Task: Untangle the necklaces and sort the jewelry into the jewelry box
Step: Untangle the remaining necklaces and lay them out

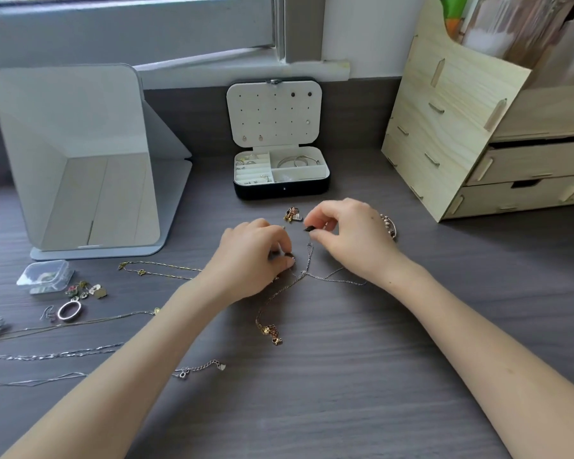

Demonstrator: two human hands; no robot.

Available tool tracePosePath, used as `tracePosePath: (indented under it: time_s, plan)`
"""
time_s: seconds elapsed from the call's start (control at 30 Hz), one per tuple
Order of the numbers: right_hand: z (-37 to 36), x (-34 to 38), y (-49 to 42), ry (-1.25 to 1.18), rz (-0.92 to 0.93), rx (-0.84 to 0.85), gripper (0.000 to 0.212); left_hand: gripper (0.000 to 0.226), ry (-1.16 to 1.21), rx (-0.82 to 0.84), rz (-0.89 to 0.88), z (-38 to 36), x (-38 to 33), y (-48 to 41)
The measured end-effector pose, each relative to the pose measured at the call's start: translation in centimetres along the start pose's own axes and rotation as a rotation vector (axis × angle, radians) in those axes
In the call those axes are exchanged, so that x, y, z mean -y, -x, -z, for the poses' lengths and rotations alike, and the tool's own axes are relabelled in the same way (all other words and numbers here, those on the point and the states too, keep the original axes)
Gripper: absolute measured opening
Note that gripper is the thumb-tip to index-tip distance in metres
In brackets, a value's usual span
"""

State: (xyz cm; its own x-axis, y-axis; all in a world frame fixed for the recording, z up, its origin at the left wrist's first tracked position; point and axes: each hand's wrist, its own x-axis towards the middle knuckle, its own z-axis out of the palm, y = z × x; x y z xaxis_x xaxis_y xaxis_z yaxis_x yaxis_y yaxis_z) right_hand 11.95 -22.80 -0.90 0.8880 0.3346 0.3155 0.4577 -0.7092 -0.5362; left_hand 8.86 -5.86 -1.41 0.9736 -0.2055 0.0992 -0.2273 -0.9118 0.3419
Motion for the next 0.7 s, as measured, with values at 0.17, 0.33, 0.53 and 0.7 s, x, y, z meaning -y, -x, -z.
tracePosePath:
  time_s: [0.17,0.33,0.53,0.7]
  plan:
    - [-0.6,-0.5,0.5,0.074,0.011,0.071,0.013,0.013,-0.108,0.130,-0.002,0.3,-0.7,-0.7]
    - [-0.6,-0.7,0.7,0.134,0.050,0.045,0.013,0.014,-0.032,0.053,0.038,0.7,-0.7,0.0]
    - [-0.5,-1.4,0.8,0.124,0.090,-0.027,0.019,0.015,0.333,-0.103,0.027,3.5,-1.5,0.6]
    - [1.3,-0.1,1.1,-0.361,-0.033,0.128,0.046,0.017,0.503,-0.105,-0.078,6.1,-3.7,0.5]
